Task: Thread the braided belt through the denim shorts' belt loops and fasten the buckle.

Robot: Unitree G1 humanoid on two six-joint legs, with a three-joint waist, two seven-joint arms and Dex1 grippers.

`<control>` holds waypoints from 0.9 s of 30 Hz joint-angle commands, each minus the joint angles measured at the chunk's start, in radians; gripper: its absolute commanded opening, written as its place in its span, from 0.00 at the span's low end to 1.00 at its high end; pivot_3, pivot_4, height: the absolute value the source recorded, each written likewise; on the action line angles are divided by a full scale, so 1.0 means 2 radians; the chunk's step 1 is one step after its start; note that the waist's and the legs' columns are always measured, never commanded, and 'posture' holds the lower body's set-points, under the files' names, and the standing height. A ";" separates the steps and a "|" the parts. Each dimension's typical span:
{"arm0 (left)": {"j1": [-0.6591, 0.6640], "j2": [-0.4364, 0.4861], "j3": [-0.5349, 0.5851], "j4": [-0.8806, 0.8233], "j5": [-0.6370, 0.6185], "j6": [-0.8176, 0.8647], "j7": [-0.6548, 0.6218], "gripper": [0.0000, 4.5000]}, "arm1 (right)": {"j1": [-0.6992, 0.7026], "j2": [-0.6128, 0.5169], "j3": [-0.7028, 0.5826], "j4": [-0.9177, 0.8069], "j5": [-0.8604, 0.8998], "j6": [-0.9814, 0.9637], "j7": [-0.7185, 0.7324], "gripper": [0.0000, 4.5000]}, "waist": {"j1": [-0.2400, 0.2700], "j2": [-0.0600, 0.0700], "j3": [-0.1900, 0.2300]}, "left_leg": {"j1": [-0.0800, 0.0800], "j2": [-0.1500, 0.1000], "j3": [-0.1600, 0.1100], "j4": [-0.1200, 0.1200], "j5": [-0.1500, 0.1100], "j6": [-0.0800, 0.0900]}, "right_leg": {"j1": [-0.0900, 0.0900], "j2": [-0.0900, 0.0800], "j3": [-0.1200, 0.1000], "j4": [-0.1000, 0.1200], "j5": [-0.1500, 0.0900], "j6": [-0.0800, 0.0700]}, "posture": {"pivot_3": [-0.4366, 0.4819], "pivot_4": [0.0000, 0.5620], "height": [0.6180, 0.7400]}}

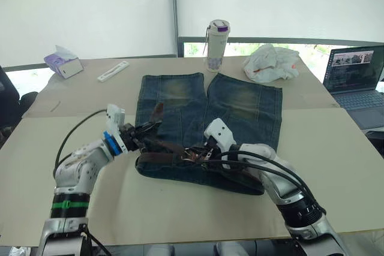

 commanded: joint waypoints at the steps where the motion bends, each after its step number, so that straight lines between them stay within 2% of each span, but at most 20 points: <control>1: -0.029 0.017 -0.011 0.010 0.017 -0.029 -0.051 0.00 | -0.004 0.007 0.009 0.012 -0.014 -0.033 -0.007 0.01 | -0.001 0.000 0.000 | 0.000 0.000 0.000 0.000 0.000 0.000 | 0.000 0.000 0.000 0.000 0.000 0.000 | 0.48 0.27 1.00; 10: -0.047 0.022 -0.029 0.050 0.052 -0.061 -0.097 0.00 | 0.023 0.001 0.038 0.000 -0.012 -0.051 0.017 0.01 | -0.002 0.000 0.000 | 0.000 0.000 0.000 0.000 0.000 0.000 | 0.000 0.000 0.000 0.001 0.000 0.000 | 0.48 0.27 1.00; 16: -0.042 0.016 -0.029 0.053 0.057 -0.064 -0.102 0.00 | 0.018 0.013 0.016 0.015 -0.009 -0.067 0.002 0.01 | -0.002 0.000 0.000 | 0.000 0.000 0.000 0.000 0.000 0.000 | 0.000 0.000 0.000 0.001 0.000 0.000 | 0.48 0.27 1.00; 27: -0.031 0.016 -0.026 0.047 0.056 -0.063 -0.099 0.00 | 0.029 0.003 0.021 0.031 -0.010 -0.105 0.043 0.01 | -0.001 0.000 0.000 | 0.000 0.000 0.000 0.000 0.000 0.000 | 0.000 0.000 0.000 0.001 0.000 0.000 | 0.48 0.27 1.00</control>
